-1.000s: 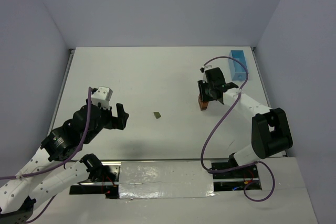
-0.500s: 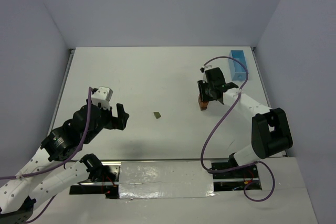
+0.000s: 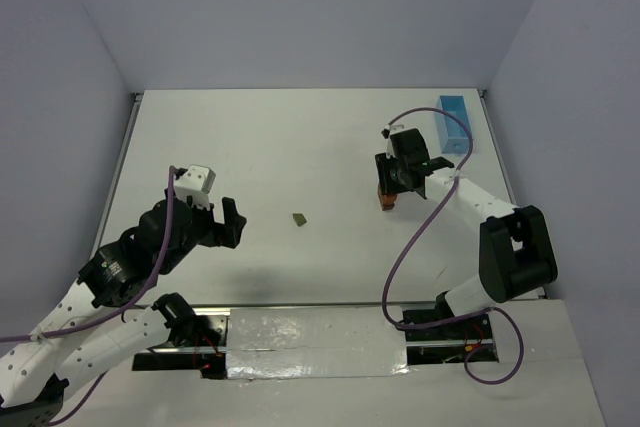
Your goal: Build the wood block tower
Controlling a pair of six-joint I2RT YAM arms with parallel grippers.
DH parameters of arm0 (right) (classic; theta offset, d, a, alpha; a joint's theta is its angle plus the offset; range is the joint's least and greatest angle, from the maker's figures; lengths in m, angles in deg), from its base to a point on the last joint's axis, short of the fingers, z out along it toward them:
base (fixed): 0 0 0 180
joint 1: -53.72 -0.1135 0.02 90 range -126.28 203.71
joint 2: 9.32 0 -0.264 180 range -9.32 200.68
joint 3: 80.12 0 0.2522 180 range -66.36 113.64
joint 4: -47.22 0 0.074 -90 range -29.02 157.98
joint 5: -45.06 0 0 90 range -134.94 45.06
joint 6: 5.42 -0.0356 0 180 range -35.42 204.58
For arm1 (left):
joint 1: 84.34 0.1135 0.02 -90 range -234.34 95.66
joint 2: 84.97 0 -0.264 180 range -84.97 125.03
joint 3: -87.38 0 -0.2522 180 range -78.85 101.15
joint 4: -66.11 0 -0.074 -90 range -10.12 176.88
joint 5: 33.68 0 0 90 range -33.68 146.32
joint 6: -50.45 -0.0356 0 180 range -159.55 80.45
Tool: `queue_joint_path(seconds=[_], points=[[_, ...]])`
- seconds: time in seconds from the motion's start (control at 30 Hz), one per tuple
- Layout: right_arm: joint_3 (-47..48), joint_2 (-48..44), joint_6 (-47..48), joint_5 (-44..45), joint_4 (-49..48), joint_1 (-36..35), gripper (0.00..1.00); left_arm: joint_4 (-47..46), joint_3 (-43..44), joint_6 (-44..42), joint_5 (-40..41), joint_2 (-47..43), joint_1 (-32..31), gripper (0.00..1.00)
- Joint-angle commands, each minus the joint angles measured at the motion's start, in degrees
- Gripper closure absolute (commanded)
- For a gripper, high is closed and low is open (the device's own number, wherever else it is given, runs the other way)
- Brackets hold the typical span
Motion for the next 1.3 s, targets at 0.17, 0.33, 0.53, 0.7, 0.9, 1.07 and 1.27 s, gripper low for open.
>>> queue_joint_path(seconds=[0.17,0.33,0.53,0.7,0.9,1.07,1.27], points=[[-0.84,-1.93,-1.28,1.61,-0.54,-0.48,0.49,-2.59,0.14,-1.15,-0.47,-0.27,0.07,0.0],[-1.46,-2.28,-1.81,1.7,-0.8,-0.48,0.51,-2.68,0.06,-1.24,-0.64,-0.45,0.07,0.01],[-2.25,-3.78,-2.25,1.44,-1.42,-0.48,0.55,-2.76,0.06,-1.24,-0.73,-0.53,0.07,0.0],[-2.43,-4.83,-3.13,1.26,-1.77,-0.74,0.56,-2.68,0.06,-1.24,-0.55,-0.53,0.07,0.01],[-2.95,-5.8,-4.27,1.7,-1.86,-1.18,0.57,-2.76,0.14,-1.33,-0.64,-0.36,0.07,0.01],[-3.22,-5.01,-5.68,3.19,-2.38,-1.8,0.57,-2.68,0.06,-1.15,-0.55,-0.45,0.07,0.0],[-3.22,-4.13,-6.64,4.42,-2.91,-2.06,0.57,-2.68,0.06,-1.33,-0.64,-0.36,0.07,0.0]])
